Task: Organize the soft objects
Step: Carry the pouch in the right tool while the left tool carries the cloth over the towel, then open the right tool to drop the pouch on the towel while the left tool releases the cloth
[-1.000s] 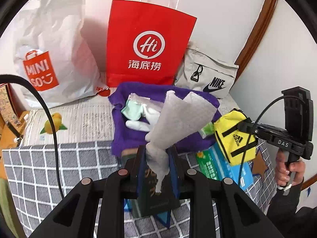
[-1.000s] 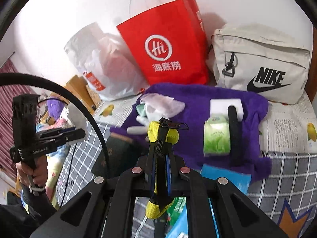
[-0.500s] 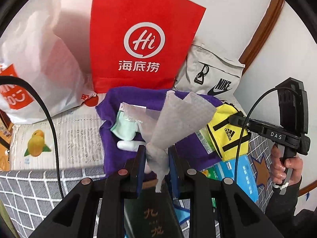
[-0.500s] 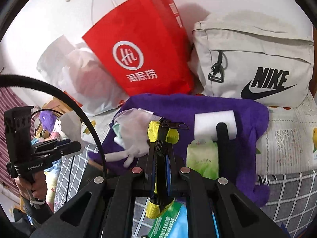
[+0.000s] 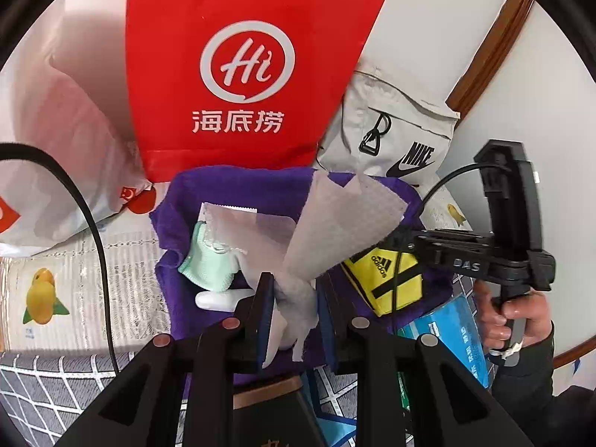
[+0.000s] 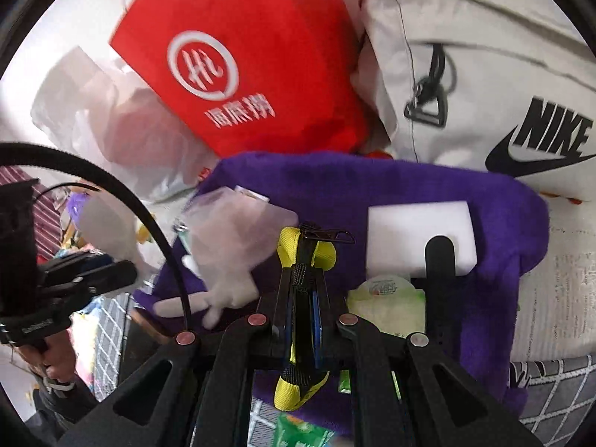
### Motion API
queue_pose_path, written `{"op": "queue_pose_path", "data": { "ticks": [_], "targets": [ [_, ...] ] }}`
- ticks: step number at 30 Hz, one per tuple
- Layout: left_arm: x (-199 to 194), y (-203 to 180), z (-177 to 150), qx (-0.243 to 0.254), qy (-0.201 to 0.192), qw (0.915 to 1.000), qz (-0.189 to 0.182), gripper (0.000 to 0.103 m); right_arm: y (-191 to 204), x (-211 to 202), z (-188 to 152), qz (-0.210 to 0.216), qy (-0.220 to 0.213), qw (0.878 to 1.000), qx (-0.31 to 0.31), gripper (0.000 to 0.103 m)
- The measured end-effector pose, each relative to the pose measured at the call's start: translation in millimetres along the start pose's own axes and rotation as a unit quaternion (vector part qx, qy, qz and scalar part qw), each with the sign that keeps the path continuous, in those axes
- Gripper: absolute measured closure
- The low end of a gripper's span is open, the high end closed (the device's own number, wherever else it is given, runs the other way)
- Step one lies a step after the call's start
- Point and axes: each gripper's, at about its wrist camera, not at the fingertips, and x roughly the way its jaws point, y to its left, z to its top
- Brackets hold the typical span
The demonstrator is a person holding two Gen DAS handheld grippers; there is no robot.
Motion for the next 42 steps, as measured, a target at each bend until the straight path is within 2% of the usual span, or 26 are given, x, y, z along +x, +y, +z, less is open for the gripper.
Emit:
{"op": "queue_pose_path", "data": {
  "ticks": [4, 8, 10, 12, 14, 19, 21, 28, 40, 41, 42],
  "targets": [
    [10.8, -2.5, 1.8, 0.005, 0.011, 0.9999, -0.001, 0.081, -8.2, 13.7, -0.5, -0.016, 0.014, 1.0, 0.008, 0.094],
    [22.5, -6.0, 2.3, 0.009, 0.024, 0.9997, -0.004, 0.081, -10.3, 13.8, -1.4, -0.019, 0.024, 1.0, 0.004, 0.089],
    [29.9, -7.4, 3.9, 0.001, 0.019, 0.9998, -0.004, 0.081, -9.7, 14.8, -2.8, -0.025, 0.029, 0.999, -0.006, 0.083],
    [37.7, -9.3, 6.2, 0.0, 0.029, 0.9995, -0.01, 0.081, -10.7, 13.8, -5.4, -0.025, 0.034, 0.999, -0.01, 0.064],
    [43.4, -12.1, 8.4, 0.0, 0.036, 0.9992, -0.013, 0.081, -9.8, 12.5, -7.3, -0.025, 0.033, 0.999, -0.016, 0.056],
    [56.8, -26.6, 15.1, 0.011, 0.055, 0.9982, -0.023, 0.081, -8.3, -4.7, -13.8, -0.033, 0.02, 0.999, -0.029, 0.054],
    [63.0, -31.3, 17.1, 0.013, 0.06, 0.9979, -0.022, 0.081, -9.9, -14.5, -16.1, -0.037, 0.006, 0.999, -0.027, 0.047],
    [88.6, -36.6, 16.9, 0.006, 0.088, 0.996, -0.012, 0.081, -8.5, -41.7, -30.7, -0.071, -0.018, 0.996, -0.054, 0.047],
    [112.9, -33.8, 10.9, -0.007, 0.128, 0.9916, 0.021, 0.081, -14.9, -81.6, -62.7, -0.069, -0.048, 0.996, -0.039, 0.047],
    [113.0, -34.2, 11.0, -0.007, 0.13, 0.9913, 0.022, 0.08, -16.5, -84.1, -66.6, -0.069, -0.048, 0.996, -0.034, 0.047],
    [113.0, -34.7, 11.0, -0.007, 0.133, 0.9909, 0.024, 0.075, -15.9, -83.6, -68.1, -0.07, -0.048, 0.996, -0.032, 0.047]
  ]
}}
